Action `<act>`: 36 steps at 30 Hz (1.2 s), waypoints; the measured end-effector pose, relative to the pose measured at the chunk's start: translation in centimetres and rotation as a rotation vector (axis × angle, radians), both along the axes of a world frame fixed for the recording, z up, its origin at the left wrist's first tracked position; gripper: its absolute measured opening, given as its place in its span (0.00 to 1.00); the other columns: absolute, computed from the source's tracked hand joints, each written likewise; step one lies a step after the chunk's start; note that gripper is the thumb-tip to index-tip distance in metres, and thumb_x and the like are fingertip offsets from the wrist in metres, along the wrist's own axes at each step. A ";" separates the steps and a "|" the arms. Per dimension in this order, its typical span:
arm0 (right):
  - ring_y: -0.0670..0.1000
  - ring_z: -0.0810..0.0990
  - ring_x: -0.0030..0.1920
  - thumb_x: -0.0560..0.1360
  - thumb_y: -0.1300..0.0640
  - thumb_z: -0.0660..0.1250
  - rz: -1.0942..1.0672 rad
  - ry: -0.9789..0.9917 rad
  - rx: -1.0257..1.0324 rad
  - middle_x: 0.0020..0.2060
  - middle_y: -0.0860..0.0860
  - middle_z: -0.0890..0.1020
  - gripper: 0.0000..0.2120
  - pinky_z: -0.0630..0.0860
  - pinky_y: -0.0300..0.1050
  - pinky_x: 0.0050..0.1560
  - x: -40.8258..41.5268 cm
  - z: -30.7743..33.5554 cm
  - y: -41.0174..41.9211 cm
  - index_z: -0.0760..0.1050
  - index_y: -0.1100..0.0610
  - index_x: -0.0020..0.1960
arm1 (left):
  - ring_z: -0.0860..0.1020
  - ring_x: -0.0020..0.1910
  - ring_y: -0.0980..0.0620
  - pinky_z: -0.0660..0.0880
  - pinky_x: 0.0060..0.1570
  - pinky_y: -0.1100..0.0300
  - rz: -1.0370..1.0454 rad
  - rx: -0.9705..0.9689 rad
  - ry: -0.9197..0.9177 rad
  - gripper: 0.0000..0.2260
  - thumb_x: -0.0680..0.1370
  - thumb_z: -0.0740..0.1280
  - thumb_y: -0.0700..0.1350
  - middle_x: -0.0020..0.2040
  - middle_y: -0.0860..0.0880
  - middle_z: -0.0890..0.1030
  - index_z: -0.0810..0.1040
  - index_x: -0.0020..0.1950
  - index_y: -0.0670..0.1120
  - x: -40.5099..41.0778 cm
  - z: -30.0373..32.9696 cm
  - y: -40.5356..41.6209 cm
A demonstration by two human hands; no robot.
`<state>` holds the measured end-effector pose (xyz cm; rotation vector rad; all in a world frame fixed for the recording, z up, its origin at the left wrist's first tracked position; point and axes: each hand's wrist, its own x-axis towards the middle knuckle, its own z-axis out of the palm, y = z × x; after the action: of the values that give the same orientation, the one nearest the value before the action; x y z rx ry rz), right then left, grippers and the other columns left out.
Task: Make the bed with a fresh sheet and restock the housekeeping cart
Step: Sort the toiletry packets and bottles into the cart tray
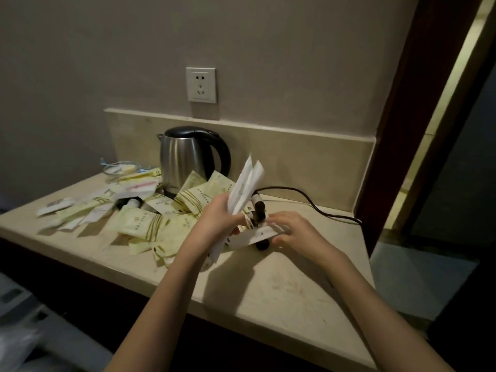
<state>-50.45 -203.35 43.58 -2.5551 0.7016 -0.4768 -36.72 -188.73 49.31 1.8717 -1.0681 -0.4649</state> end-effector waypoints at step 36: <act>0.49 0.69 0.62 0.66 0.43 0.74 0.159 0.325 0.041 0.62 0.47 0.71 0.28 0.70 0.51 0.64 13.5 2.3 4.4 0.70 0.43 0.63 | 0.82 0.47 0.44 0.79 0.44 0.54 0.194 -0.180 0.663 0.17 0.73 0.72 0.39 0.47 0.42 0.83 0.75 0.60 0.38 10.4 -5.6 9.0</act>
<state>-36.93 -198.91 45.92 -2.6504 0.6009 0.0068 -26.34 -179.72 43.76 1.4771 -0.4620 -0.7759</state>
